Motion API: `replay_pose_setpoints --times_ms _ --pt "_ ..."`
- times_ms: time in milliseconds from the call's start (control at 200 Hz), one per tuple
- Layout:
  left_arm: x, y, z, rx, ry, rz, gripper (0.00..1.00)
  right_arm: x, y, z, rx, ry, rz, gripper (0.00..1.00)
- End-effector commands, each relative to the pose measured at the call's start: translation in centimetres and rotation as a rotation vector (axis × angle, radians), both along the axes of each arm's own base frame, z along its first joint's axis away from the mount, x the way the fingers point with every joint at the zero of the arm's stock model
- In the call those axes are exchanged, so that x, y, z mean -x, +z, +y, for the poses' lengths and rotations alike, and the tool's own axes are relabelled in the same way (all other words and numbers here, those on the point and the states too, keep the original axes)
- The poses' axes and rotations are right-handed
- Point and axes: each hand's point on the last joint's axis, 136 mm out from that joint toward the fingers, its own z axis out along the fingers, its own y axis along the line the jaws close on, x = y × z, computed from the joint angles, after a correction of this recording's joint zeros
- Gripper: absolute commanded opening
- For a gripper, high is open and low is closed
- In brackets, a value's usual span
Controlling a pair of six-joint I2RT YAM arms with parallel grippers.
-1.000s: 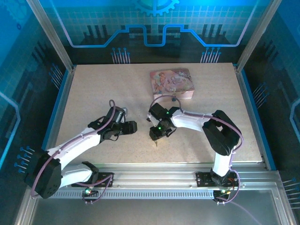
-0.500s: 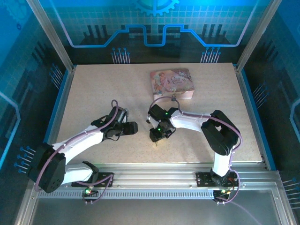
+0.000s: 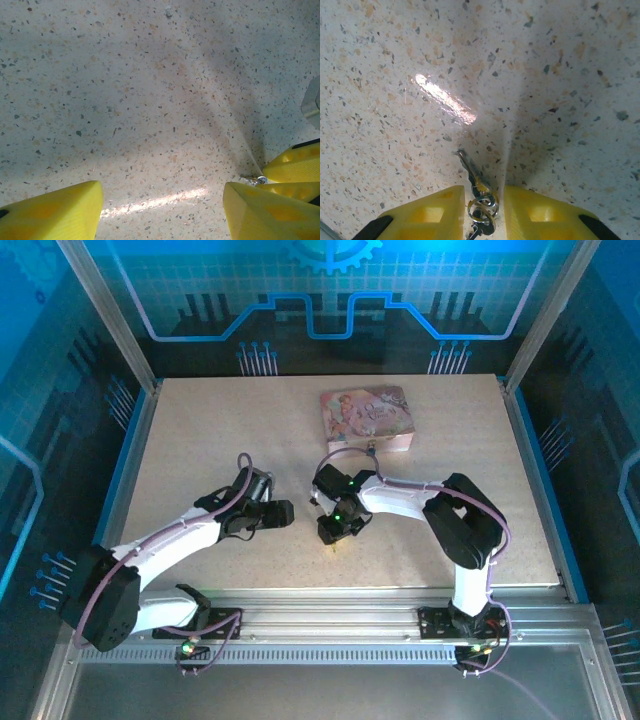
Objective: Unlock the padlock with the key
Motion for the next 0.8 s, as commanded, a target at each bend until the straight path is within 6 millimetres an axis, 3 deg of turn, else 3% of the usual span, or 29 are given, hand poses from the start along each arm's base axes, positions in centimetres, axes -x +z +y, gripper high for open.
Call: replay_pose_setpoints --times_ms 0,570,795 --pt "-0.4 0.6 -0.2 -0.014 -0.009 -0.014 0.66 1.3 -0.6 0.5 0.009 0.044 0.043 0.24" --pt "0.0 0.3 0.3 -0.026 0.003 -0.011 0.66 1.9 -0.5 1.1 -0.017 0.098 0.038 0.02" --pt "0.0 1.0 0.2 -0.002 0.005 -0.040 0.67 1.6 0.3 1.1 -0.039 0.096 -0.001 0.00"
